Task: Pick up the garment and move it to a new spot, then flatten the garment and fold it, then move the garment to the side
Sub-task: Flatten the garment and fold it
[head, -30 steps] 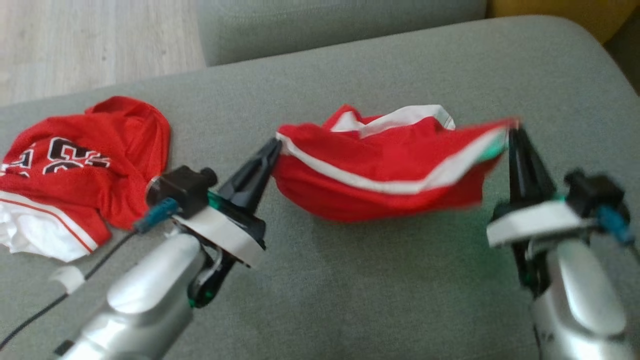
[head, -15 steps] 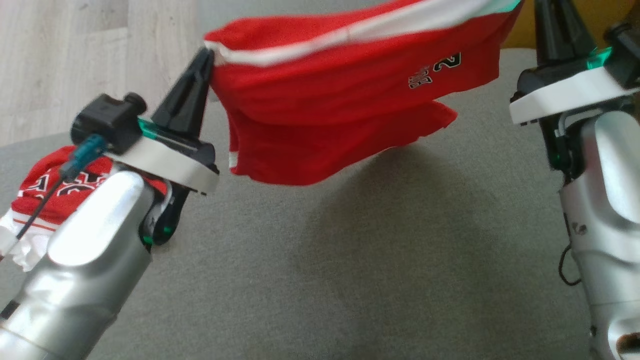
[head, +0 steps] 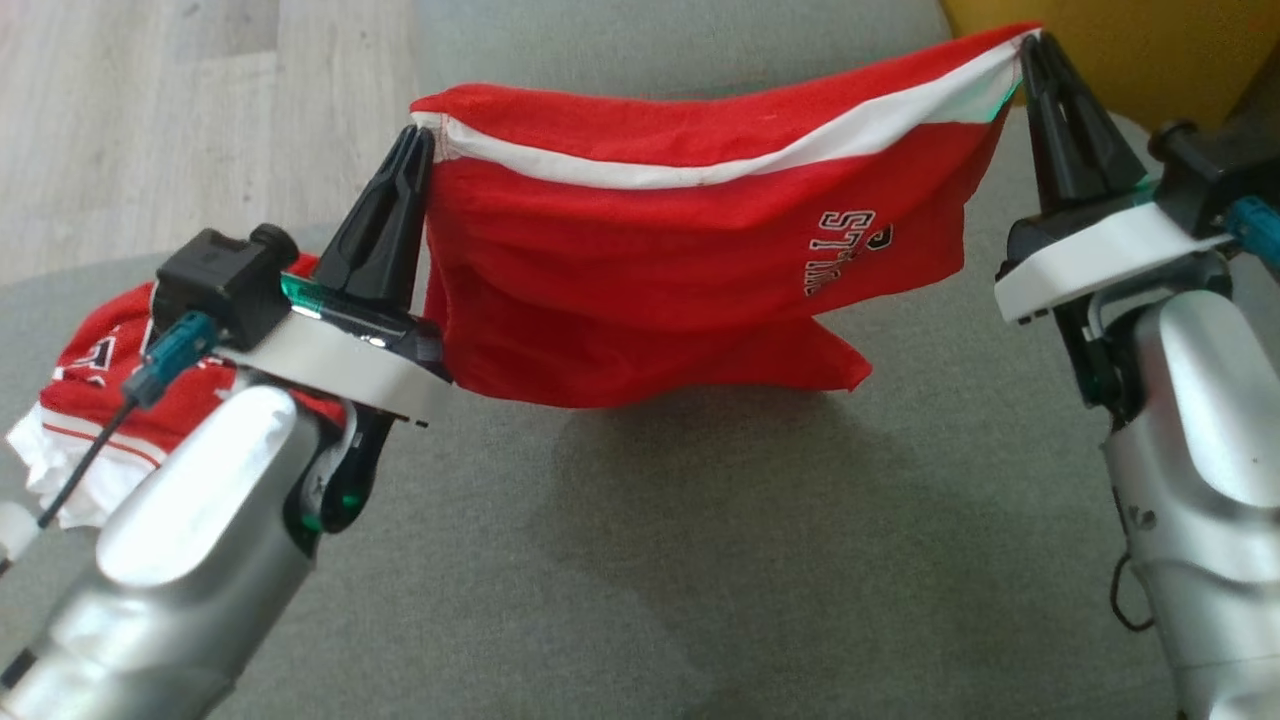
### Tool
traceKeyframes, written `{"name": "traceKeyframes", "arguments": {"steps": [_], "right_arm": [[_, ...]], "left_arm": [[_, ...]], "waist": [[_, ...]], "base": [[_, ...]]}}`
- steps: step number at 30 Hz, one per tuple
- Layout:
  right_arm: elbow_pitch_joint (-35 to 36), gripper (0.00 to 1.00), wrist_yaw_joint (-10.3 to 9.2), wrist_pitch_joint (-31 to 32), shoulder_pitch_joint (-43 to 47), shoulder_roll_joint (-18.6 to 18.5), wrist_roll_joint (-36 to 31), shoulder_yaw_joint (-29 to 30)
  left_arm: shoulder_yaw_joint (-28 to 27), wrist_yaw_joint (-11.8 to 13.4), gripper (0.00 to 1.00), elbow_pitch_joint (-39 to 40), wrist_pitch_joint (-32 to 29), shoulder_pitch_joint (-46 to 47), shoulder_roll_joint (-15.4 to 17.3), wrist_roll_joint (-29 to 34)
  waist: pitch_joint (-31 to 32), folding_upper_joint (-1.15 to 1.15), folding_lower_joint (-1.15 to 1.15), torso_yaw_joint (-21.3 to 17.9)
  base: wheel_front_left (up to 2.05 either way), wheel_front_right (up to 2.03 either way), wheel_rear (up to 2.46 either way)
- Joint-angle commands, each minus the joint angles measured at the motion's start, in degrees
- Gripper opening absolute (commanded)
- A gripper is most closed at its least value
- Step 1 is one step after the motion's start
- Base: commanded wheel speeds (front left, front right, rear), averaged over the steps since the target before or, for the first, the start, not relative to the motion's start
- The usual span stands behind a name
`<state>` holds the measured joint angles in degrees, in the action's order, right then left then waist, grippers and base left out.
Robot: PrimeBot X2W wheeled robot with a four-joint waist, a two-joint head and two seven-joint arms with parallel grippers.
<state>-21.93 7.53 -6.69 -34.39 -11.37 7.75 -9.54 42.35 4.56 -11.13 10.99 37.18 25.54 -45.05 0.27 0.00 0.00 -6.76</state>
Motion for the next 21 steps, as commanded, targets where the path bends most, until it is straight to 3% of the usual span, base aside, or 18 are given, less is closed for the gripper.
{"name": "traceKeyframes", "arguments": {"steps": [1, 8, 13, 16, 21], "right_arm": [[2.72, 0.00, -0.04, 0.46, -2.28, -0.10, 0.38, -0.67], [1.04, 0.00, -0.04, 2.08, -10.20, -0.81, -0.05, 0.02], [-8.09, 0.00, -0.04, -0.06, -22.41, 0.40, -0.34, -0.37], [-14.58, 0.00, -0.04, -3.96, -30.93, 0.01, -5.48, -0.49], [-23.57, 0.00, -0.04, -7.66, -41.51, 2.13, -10.17, 4.75]], "left_arm": [[-2.87, 0.36, 0.00, 1.75, -0.45, 3.45, 2.73, -0.24], [-3.67, -1.74, 0.00, -0.60, -4.06, 10.82, 4.04, -0.22], [-4.00, -5.07, 0.00, -8.57, -4.99, 21.74, 3.45, 1.78], [-4.81, -6.87, 0.00, -14.46, -4.26, 28.87, 2.69, 2.73], [-5.45, -8.37, 0.00, -23.42, -0.08, 38.87, 0.09, 5.02]], "waist": [[-0.89, 0.00, 0.00, -0.21], [-9.26, 0.00, 0.00, -1.09], [-16.15, 0.00, 0.00, -1.93], [-19.02, 0.00, 0.00, -1.98], [-21.73, 0.00, 0.00, -1.36]], "base": [[0.00, 0.00, 0.00], [0.00, 0.00, 0.00], [0.00, 0.00, 0.00], [0.00, 0.00, 0.00], [0.00, 0.00, 0.00]]}}
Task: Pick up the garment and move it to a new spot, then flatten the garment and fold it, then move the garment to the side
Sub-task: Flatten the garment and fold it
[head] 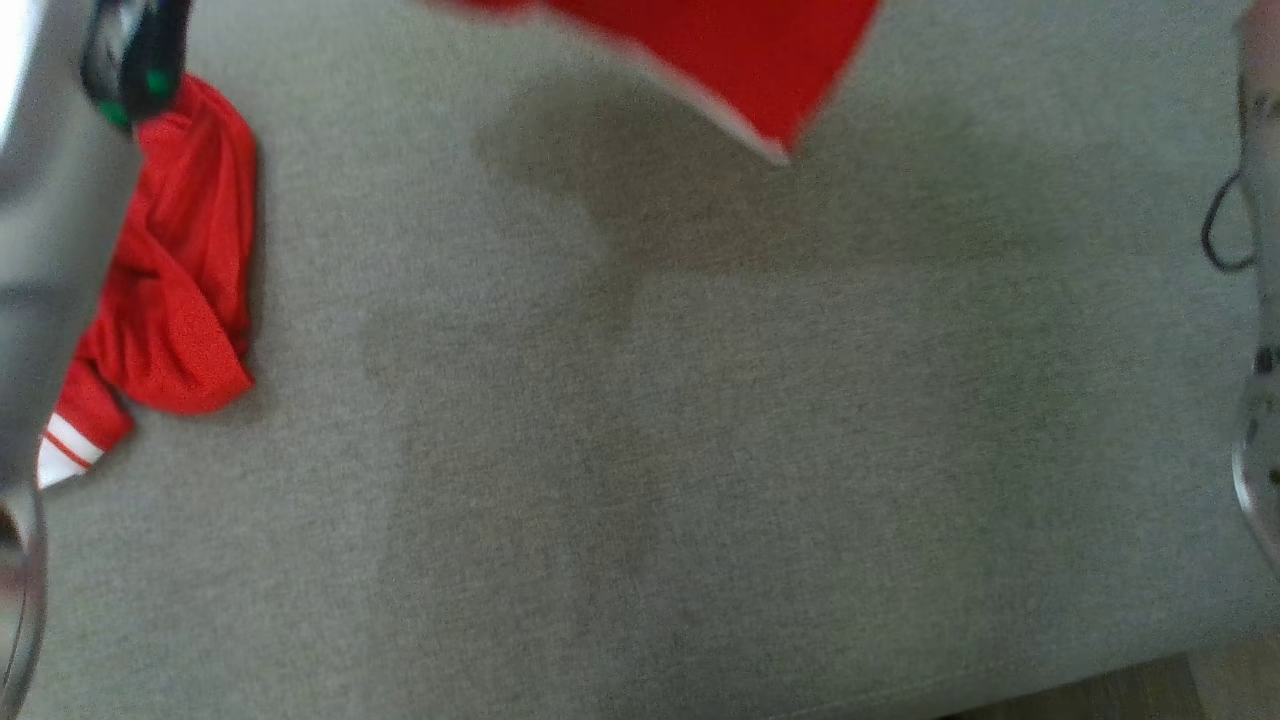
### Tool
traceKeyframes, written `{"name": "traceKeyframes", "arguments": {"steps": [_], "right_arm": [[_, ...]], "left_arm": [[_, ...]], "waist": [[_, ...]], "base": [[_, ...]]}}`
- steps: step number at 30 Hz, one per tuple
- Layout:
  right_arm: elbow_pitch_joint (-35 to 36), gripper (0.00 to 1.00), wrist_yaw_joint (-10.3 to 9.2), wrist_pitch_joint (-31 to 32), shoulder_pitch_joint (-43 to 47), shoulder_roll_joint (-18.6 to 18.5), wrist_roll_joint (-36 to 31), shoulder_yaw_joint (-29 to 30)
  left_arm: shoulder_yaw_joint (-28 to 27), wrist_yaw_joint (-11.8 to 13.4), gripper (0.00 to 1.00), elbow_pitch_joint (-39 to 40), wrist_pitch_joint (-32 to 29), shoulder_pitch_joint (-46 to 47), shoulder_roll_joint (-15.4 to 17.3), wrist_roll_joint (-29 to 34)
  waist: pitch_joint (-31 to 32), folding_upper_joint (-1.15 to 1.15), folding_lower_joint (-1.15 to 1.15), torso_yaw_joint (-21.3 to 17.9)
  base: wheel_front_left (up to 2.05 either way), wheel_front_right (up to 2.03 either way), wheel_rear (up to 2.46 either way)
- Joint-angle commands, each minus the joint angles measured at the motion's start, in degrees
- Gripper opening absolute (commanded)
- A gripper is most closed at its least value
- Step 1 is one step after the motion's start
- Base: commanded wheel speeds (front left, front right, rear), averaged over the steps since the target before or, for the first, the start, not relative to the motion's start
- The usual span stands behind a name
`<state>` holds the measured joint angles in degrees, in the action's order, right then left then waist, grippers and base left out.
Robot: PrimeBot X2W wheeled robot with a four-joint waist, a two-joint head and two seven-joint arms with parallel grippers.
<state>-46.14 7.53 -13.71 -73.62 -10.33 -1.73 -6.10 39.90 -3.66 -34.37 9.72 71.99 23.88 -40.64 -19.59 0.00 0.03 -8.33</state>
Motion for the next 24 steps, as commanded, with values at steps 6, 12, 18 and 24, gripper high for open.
{"name": "traceKeyframes", "arguments": {"steps": [6, 12, 18, 24], "right_arm": [[1.64, 0.00, -0.04, -1.26, -4.73, 2.54, -4.92, 7.66], [1.54, 0.00, -0.04, -1.28, 2.45, 2.11, -5.20, 6.71], [-4.03, 0.00, -0.04, -1.28, 9.91, 0.66, -2.78, 2.33], [-13.96, 0.00, -0.04, -0.63, 16.37, -2.71, 3.22, -9.02]], "left_arm": [[-4.58, -1.85, 0.00, -4.84, 5.06, 9.33, -1.62, 2.59], [-6.37, -3.44, 0.00, -3.27, 5.26, 2.84, -4.65, 3.95], [-5.09, -3.78, 0.00, -1.02, 5.27, -9.00, -5.62, 1.92], [0.80, -3.81, 0.00, 1.27, 5.27, -22.40, -3.61, -0.38]], "waist": [[-4.19, 0.00, -0.03, 1.32], [-5.09, 0.00, -0.03, 2.66], [-2.07, 0.00, -0.03, 2.83], [3.58, 0.00, -0.03, 3.17]], "base": [[0.00, 0.00, 0.00], [0.00, 0.00, 0.00], [0.00, 0.00, 0.00], [0.00, 0.00, 0.00]]}}
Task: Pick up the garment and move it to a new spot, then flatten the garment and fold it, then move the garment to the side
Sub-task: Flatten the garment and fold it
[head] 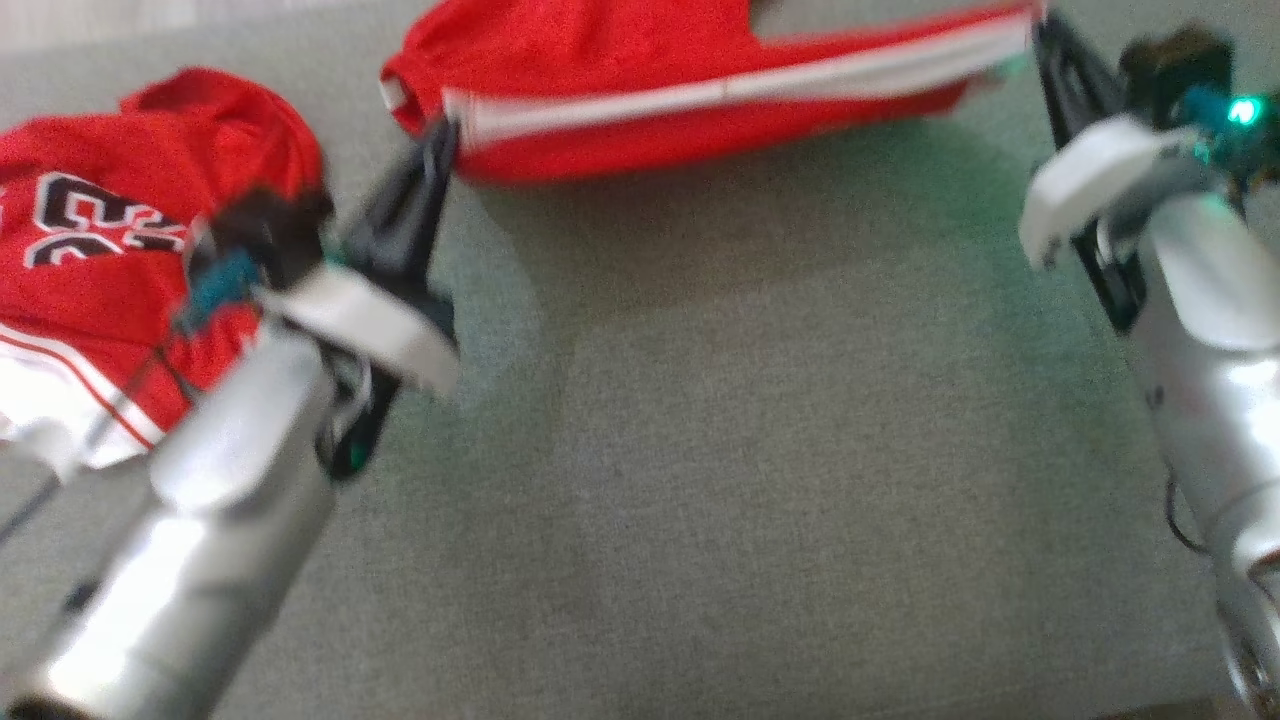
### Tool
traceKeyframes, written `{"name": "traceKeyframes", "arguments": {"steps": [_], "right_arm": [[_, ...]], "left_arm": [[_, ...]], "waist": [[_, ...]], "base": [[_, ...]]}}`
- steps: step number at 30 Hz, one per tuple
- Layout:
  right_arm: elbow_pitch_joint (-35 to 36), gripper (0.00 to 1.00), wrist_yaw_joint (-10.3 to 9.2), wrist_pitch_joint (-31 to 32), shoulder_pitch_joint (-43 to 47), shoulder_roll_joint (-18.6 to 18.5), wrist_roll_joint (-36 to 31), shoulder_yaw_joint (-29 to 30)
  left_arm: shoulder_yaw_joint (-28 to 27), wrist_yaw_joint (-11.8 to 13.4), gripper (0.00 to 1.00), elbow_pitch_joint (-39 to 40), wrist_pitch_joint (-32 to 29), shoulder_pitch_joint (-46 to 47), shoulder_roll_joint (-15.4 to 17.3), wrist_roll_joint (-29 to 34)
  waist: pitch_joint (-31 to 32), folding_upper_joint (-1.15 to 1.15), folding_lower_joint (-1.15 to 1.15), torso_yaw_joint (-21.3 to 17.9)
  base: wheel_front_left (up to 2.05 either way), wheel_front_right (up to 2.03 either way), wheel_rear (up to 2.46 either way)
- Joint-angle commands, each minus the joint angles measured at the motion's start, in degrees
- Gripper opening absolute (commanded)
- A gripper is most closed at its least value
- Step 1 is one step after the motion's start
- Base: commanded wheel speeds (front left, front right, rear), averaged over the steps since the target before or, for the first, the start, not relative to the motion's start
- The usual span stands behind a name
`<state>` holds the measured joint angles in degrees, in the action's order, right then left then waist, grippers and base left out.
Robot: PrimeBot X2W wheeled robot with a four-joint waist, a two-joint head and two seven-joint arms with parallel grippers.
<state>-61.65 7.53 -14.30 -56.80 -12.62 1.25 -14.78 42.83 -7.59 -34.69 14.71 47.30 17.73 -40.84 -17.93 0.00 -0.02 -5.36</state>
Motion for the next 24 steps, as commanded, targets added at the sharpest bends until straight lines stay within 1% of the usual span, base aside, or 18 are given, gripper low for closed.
{"name": "traceKeyframes", "arguments": {"steps": [1, 5, 8, 11, 16, 17, 20, 24], "right_arm": [[0.38, 0.00, -0.04, 0.33, 0.21, -1.24, 1.09, -2.25], [-2.67, 0.00, -0.04, 2.57, 3.55, -3.23, 5.84, -9.94], [-2.60, 0.00, -0.04, 4.51, 6.43, -4.76, 10.58, -15.30], [-0.88, 0.00, -0.04, 6.73, 9.05, -7.04, 15.33, -20.48], [4.16, 0.00, -0.04, 10.59, 13.59, -11.29, 23.52, -27.27], [6.56, 0.00, -0.04, 11.76, 15.26, -13.40, 26.26, -29.37], [9.73, 0.00, -0.04, 13.24, 17.58, -16.60, 30.02, -31.15], [13.52, 0.00, -0.04, 14.36, 20.38, -20.40, 34.00, -31.19]], "left_arm": [[-1.19, 0.11, 0.00, 1.82, 0.29, 0.37, 2.87, -0.69], [4.25, 0.11, 0.00, 3.17, 0.29, -5.68, 4.34, -1.87], [7.17, 0.11, 0.00, 4.42, 0.29, -9.00, 5.00, -2.87], [8.50, 0.11, 0.00, 5.36, 0.29, -11.54, 5.63, -3.04], [8.19, 0.19, 0.00, 7.01, 0.29, -16.17, 5.51, -2.66], [8.10, 0.51, 0.00, 7.98, 0.29, -18.04, 5.53, -2.25], [7.83, 1.17, 0.00, 9.92, 0.29, -20.86, 5.60, -2.13], [7.37, 2.21, 0.00, 13.48, 0.29, -24.15, 5.96, -1.92]], "waist": [[2.73, 0.00, 0.02, 0.23], [5.86, 0.00, 0.02, 0.40], [8.28, 0.00, 0.02, 0.37], [10.65, 0.00, 0.02, -0.08], [14.32, 0.00, 0.02, -0.83], [15.64, 0.00, 0.02, -1.16], [17.21, 0.00, 0.02, -1.47], [18.46, 0.00, 0.02, -1.56]], "base": [[0.00, 0.00, 0.00], [0.00, 0.00, 0.00], [0.00, 0.00, 0.00], [0.00, 0.00, 0.00], [0.00, 0.00, 0.00], [0.00, 0.00, 0.00], [0.00, 0.00, 0.00], [0.00, 0.00, 0.00]]}}
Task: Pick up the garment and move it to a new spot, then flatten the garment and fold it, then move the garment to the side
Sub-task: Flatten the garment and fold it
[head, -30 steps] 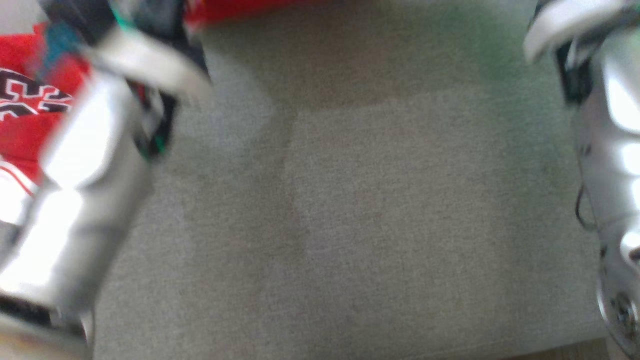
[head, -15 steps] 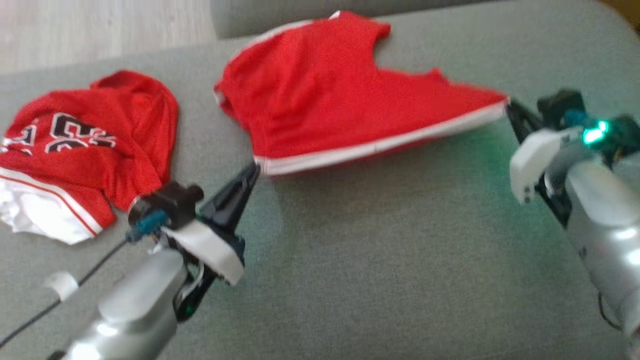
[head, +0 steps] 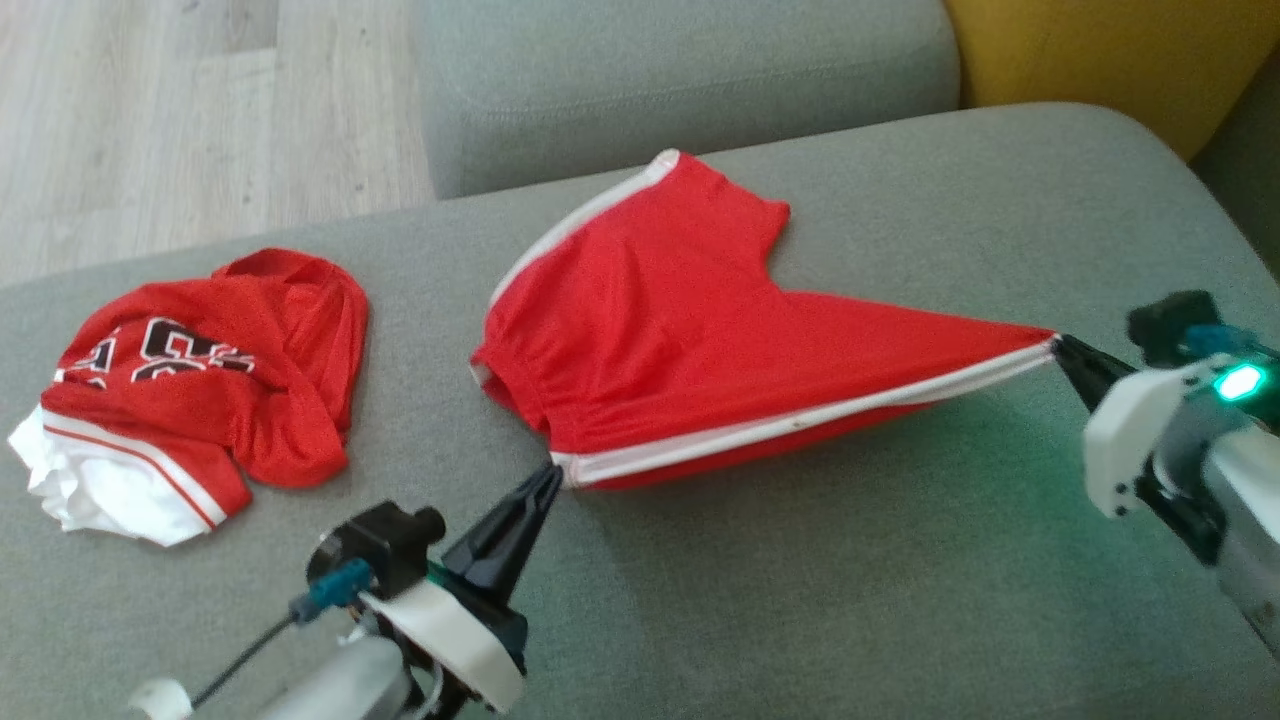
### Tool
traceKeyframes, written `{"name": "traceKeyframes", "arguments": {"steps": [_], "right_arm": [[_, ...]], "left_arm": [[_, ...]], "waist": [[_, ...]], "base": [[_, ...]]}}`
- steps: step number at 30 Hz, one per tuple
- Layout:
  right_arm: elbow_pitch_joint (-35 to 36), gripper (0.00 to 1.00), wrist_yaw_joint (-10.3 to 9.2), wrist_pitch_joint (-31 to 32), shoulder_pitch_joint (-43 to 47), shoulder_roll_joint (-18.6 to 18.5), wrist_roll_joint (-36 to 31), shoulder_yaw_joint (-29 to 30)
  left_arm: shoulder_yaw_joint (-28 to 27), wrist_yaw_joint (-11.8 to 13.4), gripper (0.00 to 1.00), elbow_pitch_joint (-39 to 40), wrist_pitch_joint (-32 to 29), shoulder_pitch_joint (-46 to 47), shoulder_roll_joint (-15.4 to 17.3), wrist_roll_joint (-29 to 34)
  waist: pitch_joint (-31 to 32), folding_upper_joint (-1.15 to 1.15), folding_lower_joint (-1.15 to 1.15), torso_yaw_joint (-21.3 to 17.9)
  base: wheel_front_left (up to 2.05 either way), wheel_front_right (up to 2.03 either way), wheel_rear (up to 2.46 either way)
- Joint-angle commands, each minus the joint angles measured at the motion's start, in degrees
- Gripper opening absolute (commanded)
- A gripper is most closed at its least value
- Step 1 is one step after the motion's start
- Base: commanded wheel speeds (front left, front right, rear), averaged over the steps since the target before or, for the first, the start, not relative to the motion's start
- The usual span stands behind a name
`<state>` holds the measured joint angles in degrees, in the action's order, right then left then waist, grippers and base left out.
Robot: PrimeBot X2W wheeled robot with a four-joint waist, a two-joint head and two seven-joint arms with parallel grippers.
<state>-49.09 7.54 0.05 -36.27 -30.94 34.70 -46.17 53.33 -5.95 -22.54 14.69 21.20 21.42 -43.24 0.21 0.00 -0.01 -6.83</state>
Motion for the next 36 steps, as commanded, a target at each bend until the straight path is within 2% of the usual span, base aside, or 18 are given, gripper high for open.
{"name": "traceKeyframes", "arguments": {"steps": [1, 5, 8, 15, 22, 29, 36], "right_arm": [[1.85, 0.00, -0.05, 0.13, 0.59, -2.78, 1.62, 0.76], [4.88, 0.00, -0.05, -0.16, 2.70, -4.94, 3.03, 2.98], [6.40, 0.00, -0.05, -0.61, 3.45, -5.09, 2.53, 4.80], [7.48, 0.00, -0.05, -1.83, 2.12, -4.01, -1.22, 9.00], [7.71, 0.00, -0.05, -1.99, -4.04, -1.79, -7.38, 13.90], [5.70, 0.00, -0.05, -0.18, -12.26, 0.95, -12.81, 14.86], [0.58, 0.00, -0.05, 0.22, -19.71, 1.70, -14.32, 12.24]], "left_arm": [[-3.19, 0.85, 0.00, 2.22, 0.30, 1.30, 2.37, 0.56], [-3.96, 2.01, 0.00, 5.53, 0.30, -0.20, 2.70, 0.93], [-4.59, 2.74, 0.00, 6.62, 0.30, -0.16, 2.87, 1.00], [-5.61, 3.70, 0.00, 6.89, -0.10, 1.81, 2.51, 0.66], [-7.32, 4.48, 0.00, 4.78, -1.78, 8.26, 1.10, 0.57], [-7.87, 4.12, 0.00, 0.07, -2.82, 15.01, -1.63, 0.89], [-6.69, 3.05, 0.00, -6.67, -3.14, 20.75, -7.33, 1.25]], "waist": [[0.55, 0.00, 0.01, -0.02], [0.93, 0.00, 0.01, 0.25], [0.72, 0.00, 0.01, 0.55], [-1.11, 0.00, 0.01, 1.76], [-8.06, 0.00, 0.01, 4.78], [-14.30, 0.00, 0.01, 9.06], [-17.95, 0.00, 0.01, 14.47]], "base": [[0.00, 0.00, 0.00], [0.00, 0.00, 0.00], [0.00, 0.00, 0.00], [0.00, 0.00, 0.00], [0.00, 0.00, 0.00], [0.00, 0.00, 0.00], [0.00, 0.00, 0.00]]}}
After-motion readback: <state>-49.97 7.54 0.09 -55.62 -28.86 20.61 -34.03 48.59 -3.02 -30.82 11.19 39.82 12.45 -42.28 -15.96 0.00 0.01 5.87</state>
